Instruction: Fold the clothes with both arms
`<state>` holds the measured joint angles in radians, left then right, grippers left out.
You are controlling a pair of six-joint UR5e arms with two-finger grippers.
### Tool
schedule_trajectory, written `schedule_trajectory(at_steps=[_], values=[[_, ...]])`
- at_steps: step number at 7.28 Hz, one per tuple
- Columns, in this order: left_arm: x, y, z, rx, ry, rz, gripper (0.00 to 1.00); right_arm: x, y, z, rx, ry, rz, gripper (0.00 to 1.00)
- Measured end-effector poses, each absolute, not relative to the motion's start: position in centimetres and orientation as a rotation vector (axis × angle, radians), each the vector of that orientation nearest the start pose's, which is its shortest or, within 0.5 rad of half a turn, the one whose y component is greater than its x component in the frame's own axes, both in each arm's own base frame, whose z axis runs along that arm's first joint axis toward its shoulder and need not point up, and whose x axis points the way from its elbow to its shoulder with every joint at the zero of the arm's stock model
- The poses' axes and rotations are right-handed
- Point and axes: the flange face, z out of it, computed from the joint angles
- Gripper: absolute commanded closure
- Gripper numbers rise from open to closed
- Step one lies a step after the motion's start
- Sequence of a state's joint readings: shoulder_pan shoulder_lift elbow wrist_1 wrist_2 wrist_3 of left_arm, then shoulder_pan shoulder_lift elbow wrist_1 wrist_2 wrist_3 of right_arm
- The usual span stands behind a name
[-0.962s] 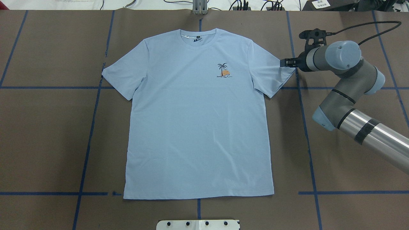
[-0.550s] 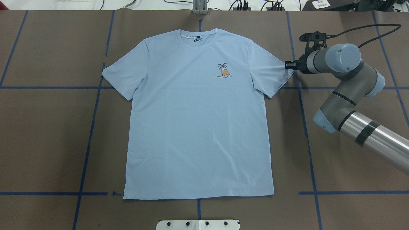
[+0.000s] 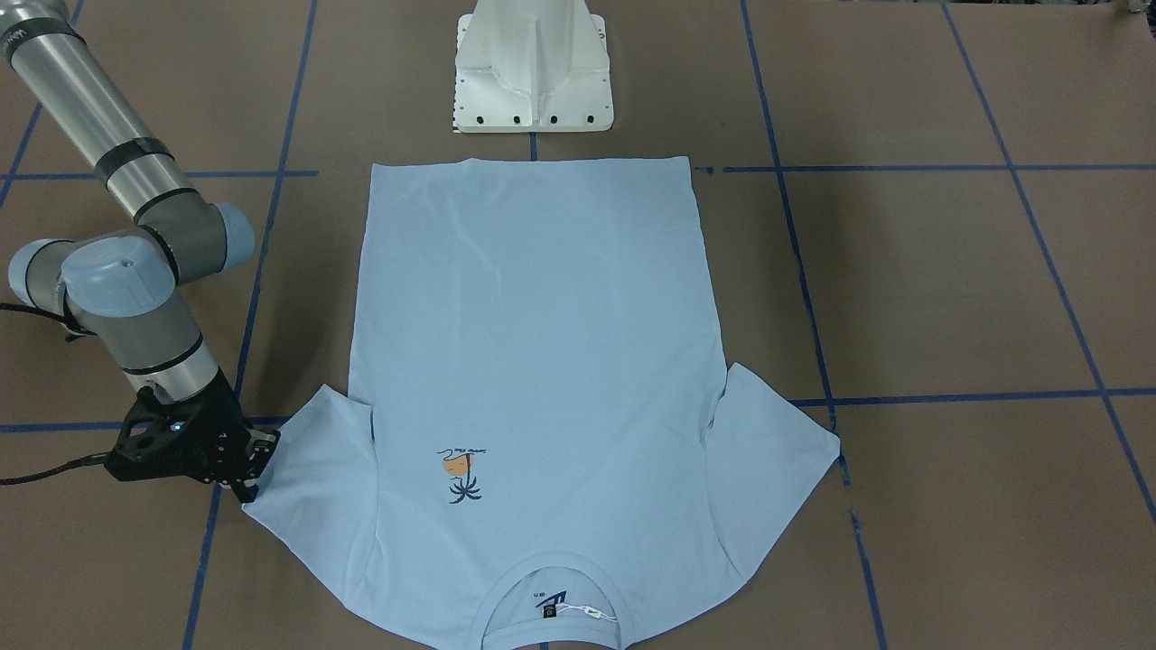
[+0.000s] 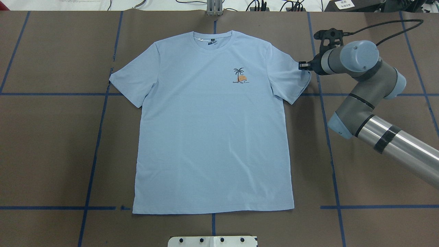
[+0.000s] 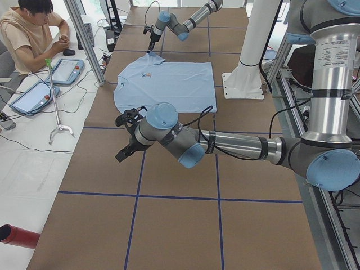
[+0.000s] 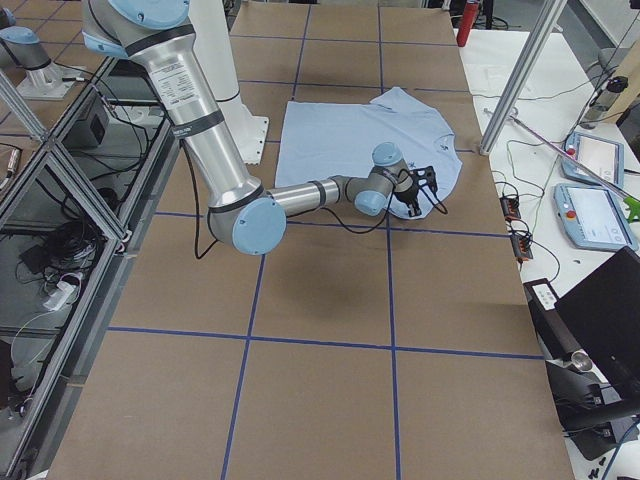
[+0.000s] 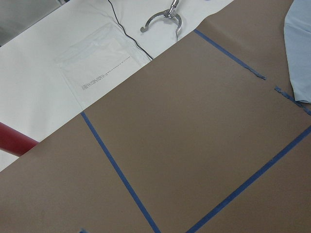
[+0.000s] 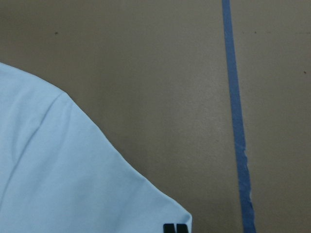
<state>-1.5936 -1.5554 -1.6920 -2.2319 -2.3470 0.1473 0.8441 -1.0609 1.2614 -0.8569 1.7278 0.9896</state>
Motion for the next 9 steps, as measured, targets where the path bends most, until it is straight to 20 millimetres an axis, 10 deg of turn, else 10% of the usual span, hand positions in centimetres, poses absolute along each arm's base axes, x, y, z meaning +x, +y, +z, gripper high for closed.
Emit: schedule_trajectory(at_steps=[3,5,7,9], values=[[-7.4,-50.3,52.8,0.788,0.676,0.411,0.00,-45.9,-62.4,31.4,0.442,-0.646,0.249,1.00],[-7.4,-50.3,52.9,0.788,0.676,0.411,0.00,-51.7,-61.6,27.6,0.457,-0.606,0.313,1.00],[-7.4,-50.3,53.0,0.785,0.677,0.409,0.00,-55.7,-60.9,26.9,0.479,-0.571,0.327,0.74],[-7.5,-50.3,53.1,0.783,0.677,0.409,0.00,-57.3,-59.9,26.3,0.486,-0.573,0.316,0.00]])
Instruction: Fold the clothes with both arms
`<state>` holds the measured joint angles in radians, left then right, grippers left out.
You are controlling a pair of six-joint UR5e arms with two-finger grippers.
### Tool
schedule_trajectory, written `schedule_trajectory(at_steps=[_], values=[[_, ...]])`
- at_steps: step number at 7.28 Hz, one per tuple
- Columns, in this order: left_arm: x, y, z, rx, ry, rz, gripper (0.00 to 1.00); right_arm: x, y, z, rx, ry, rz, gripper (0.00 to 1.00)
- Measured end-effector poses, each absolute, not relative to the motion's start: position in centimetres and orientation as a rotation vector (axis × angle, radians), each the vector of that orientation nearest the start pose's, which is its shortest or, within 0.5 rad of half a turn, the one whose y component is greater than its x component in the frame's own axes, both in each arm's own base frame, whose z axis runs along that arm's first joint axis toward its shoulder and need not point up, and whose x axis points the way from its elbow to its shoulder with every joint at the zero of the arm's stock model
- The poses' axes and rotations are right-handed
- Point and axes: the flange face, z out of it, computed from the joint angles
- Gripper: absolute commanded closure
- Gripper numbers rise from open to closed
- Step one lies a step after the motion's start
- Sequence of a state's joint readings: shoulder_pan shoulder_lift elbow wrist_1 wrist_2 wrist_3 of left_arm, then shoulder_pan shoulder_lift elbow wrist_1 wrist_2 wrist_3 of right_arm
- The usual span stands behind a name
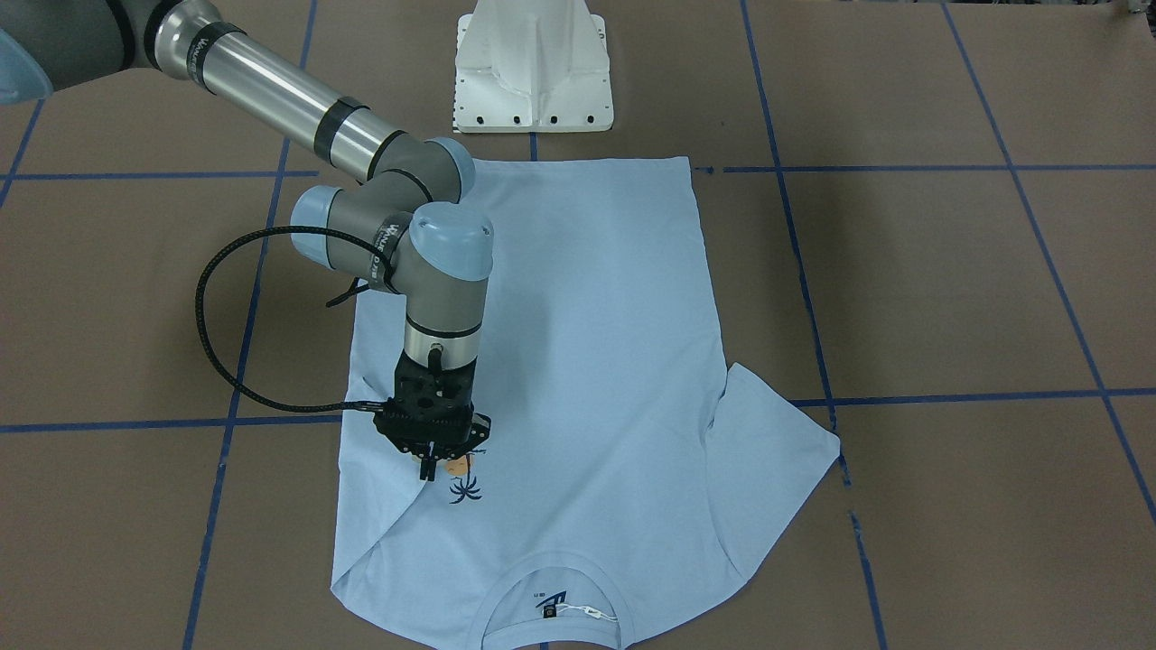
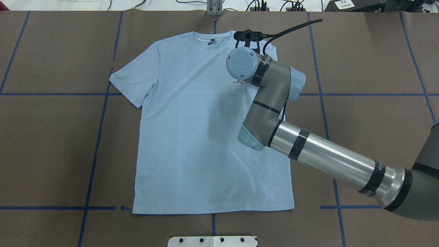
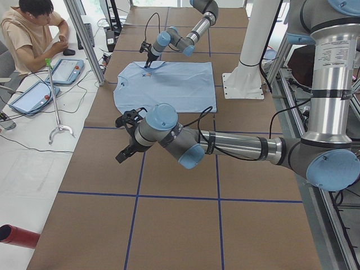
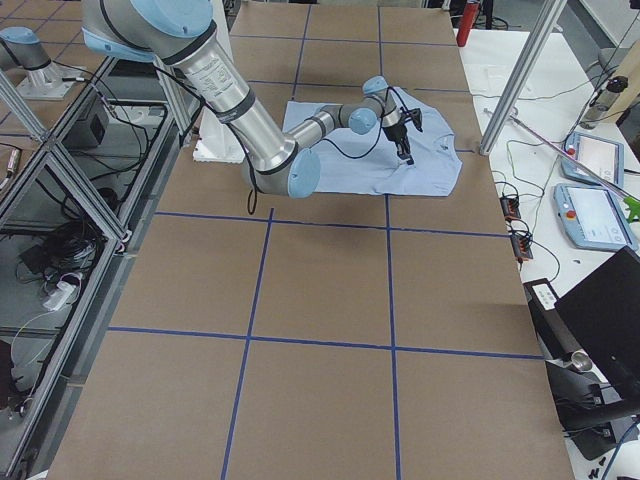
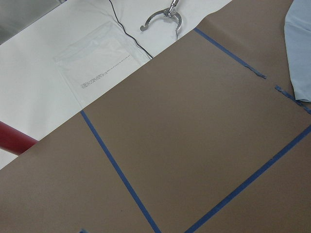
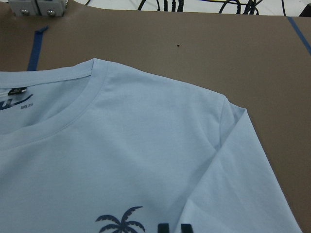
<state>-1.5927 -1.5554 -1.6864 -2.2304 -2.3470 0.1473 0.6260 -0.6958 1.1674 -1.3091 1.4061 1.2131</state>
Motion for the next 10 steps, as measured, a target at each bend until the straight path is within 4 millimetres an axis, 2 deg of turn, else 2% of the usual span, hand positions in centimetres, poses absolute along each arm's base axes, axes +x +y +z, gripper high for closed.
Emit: schedule_trajectory(at_steps=[2,3,4,5,6,8,9,10], values=[[-7.4,-50.4,53.1,0.785,0.676,0.410,0.00,-58.1,-59.4,25.2,0.495,-0.585,0.319,0.00],[-7.4,-50.5,53.0,0.795,0.675,0.412,0.00,-57.7,-59.9,23.9,0.489,-0.606,0.333,0.00],[-7.3,-50.9,52.6,0.810,0.681,0.401,0.00,-56.3,-61.2,23.0,0.448,-0.637,0.331,0.00],[-6.1,-51.7,51.7,0.818,0.711,0.368,0.00,-53.8,-63.1,22.6,0.395,-0.669,0.313,0.00],[-3.2,-52.8,50.3,0.811,0.771,0.337,0.00,-50.5,-65.4,22.3,0.357,-0.691,0.283,0.00],[6.5,-57.2,46.2,0.755,0.896,0.314,0.00,-41.6,-69.2,22.5,0.308,-0.714,0.188,0.00],[11.3,-59.5,44.7,0.727,0.904,0.251,0.00,-36.3,-70.1,23.8,0.302,-0.726,0.122,0.00],[15.5,-60.9,43.9,0.700,0.905,0.176,0.00,-31.0,-70.5,25.8,0.304,-0.744,0.068,0.00]])
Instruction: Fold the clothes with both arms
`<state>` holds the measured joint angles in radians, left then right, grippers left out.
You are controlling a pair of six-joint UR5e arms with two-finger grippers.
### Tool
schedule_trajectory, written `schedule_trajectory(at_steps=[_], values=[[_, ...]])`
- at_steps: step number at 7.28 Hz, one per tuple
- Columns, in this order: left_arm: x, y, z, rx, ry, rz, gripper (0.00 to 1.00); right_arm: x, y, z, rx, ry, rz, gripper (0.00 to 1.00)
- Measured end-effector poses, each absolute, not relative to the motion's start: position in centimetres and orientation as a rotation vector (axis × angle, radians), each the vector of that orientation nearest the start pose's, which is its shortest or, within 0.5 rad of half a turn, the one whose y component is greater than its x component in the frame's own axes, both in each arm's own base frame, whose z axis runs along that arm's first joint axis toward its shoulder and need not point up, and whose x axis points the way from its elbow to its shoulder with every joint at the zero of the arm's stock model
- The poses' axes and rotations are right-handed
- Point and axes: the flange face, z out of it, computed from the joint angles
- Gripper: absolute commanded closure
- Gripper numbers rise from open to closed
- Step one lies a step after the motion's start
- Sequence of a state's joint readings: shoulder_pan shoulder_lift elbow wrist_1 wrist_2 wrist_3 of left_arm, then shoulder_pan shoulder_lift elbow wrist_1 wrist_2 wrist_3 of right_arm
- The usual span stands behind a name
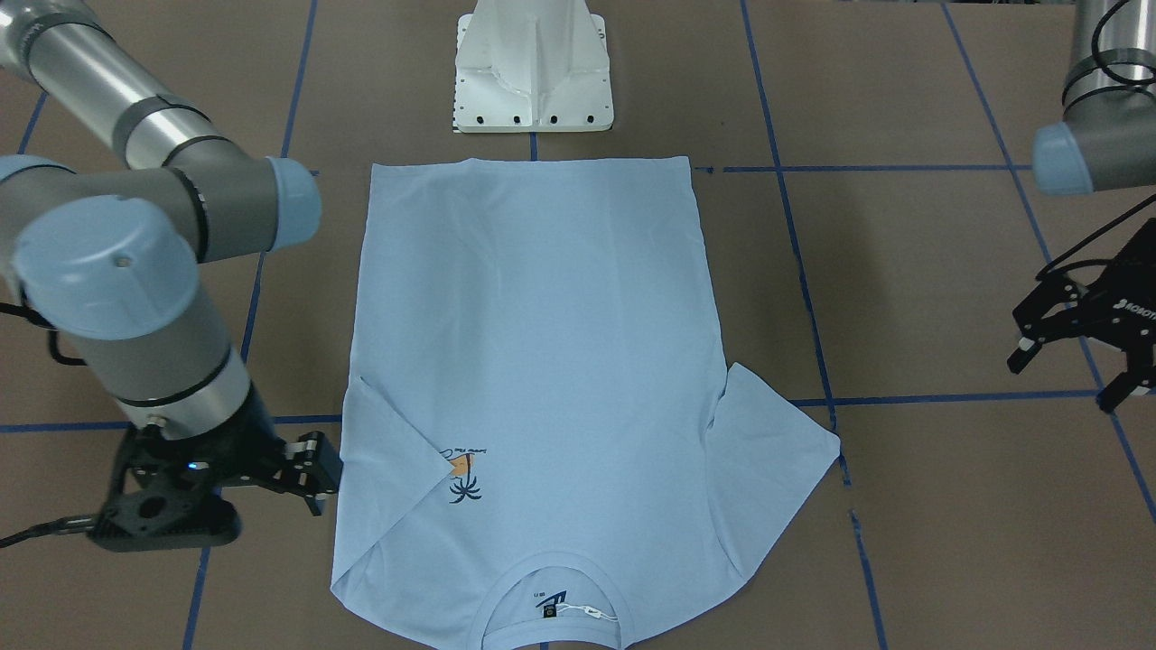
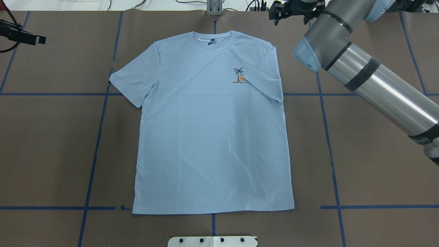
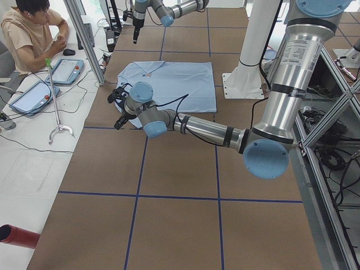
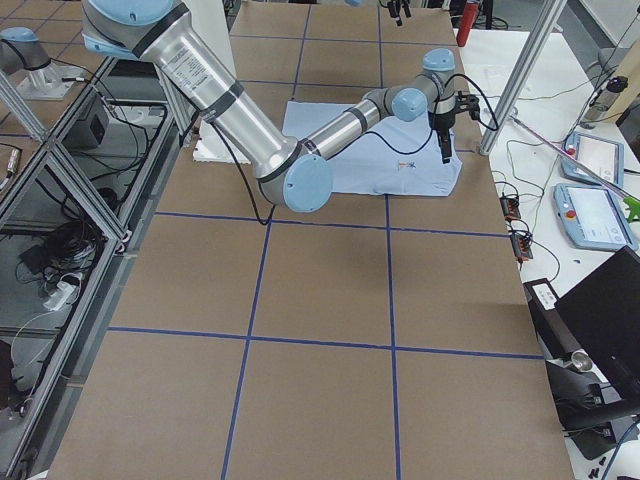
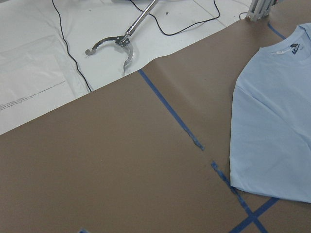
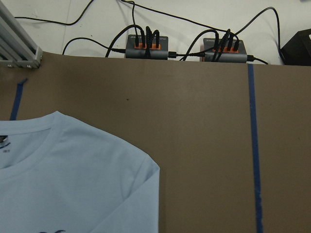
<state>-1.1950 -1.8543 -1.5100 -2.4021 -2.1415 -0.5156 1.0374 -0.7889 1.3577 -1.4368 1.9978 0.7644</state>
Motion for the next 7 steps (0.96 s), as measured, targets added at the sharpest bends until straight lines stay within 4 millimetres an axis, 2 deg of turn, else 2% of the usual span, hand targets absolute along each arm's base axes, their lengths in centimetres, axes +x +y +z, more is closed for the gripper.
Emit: schedule_trajectory(at_steps=[1,2,3,4,5,6,7], values=[[19.2,-61.8,43.4,0.675,0.908,0.138,0.00,-25.7,-70.7,28.2,0.308,-0.757,0.028,0.00],[22.4,-62.3,43.3,0.657,0.901,0.111,0.04,-21.4,-70.3,31.1,0.318,-0.756,-0.018,0.00],[25.3,-62.4,43.5,0.641,0.894,0.069,0.35,-17.7,-69.6,34.3,0.324,-0.754,-0.065,0.00],[28.3,-62.0,43.6,0.618,0.899,0.012,0.50,-14.4,-68.6,37.1,0.325,-0.760,-0.095,0.00],[31.3,-61.2,43.9,0.584,0.910,-0.067,0.50,-11.9,-67.5,39.4,0.328,-0.768,-0.105,0.00],[34.0,-60.3,44.3,0.559,0.915,-0.133,0.50,-10.9,-66.8,40.6,0.332,-0.771,-0.106,0.00],[35.7,-59.6,44.9,0.548,0.907,-0.167,0.50,-10.5,-66.5,41.1,0.334,-0.772,-0.105,0.00]])
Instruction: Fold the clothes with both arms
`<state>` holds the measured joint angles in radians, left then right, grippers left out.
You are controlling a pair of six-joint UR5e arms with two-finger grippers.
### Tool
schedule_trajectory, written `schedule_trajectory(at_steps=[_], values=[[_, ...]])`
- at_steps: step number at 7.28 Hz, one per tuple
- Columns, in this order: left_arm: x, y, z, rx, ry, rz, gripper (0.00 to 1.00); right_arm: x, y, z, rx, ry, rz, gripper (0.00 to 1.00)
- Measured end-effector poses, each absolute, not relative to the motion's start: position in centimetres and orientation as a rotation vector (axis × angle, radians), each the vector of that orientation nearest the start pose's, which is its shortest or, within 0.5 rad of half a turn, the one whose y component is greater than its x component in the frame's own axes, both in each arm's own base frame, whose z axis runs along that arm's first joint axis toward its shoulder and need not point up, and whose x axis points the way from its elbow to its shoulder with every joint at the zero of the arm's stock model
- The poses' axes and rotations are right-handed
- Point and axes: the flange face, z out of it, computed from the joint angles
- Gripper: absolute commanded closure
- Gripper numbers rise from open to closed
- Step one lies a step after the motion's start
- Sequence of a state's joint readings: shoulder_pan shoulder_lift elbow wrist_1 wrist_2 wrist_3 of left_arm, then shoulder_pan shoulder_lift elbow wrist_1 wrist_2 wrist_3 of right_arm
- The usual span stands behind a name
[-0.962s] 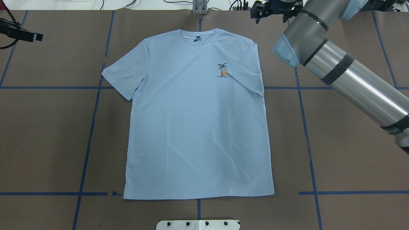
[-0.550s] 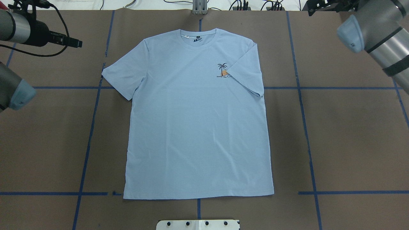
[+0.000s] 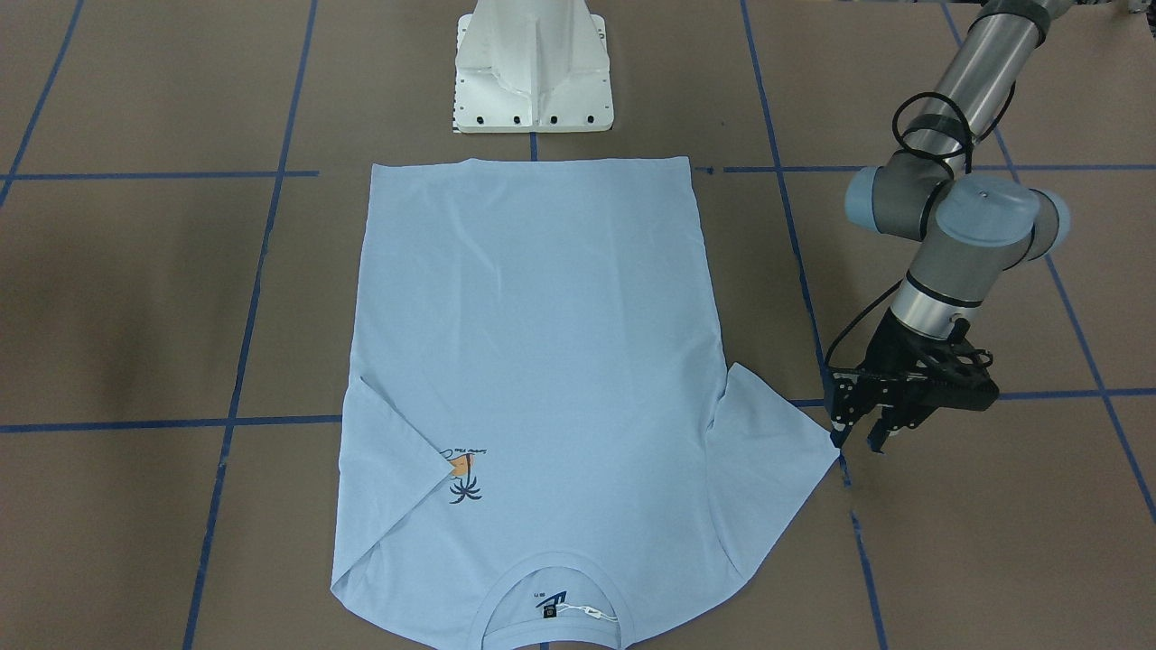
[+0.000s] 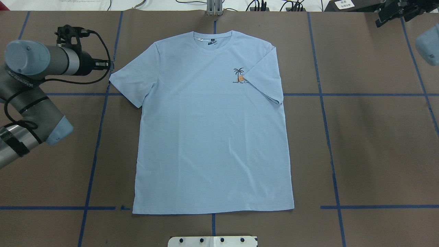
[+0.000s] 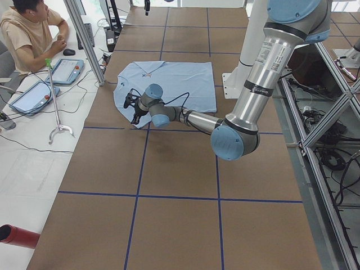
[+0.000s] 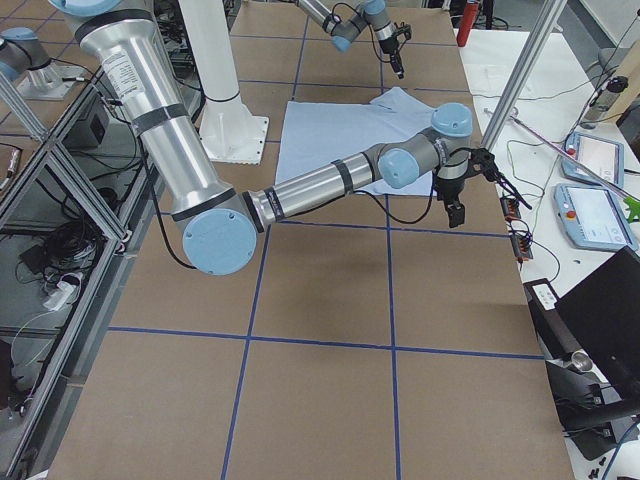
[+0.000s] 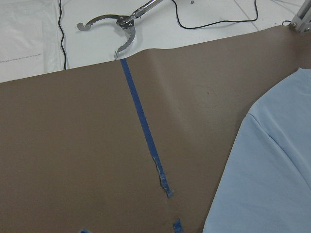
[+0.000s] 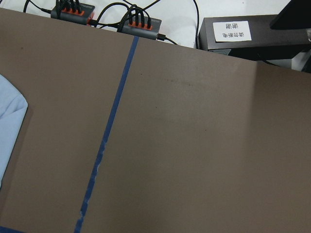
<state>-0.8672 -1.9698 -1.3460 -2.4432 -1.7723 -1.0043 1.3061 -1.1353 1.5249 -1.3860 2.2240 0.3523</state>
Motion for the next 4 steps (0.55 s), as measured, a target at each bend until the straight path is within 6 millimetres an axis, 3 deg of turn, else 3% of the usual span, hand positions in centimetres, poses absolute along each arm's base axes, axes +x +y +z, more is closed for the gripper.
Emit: schedule_trajectory(at_steps=[4], values=[[38.4,-60.0,47.1,0.536,0.849,-0.195,0.56,-10.2,-66.2,41.5,0.334,-0.771,-0.099,0.00]])
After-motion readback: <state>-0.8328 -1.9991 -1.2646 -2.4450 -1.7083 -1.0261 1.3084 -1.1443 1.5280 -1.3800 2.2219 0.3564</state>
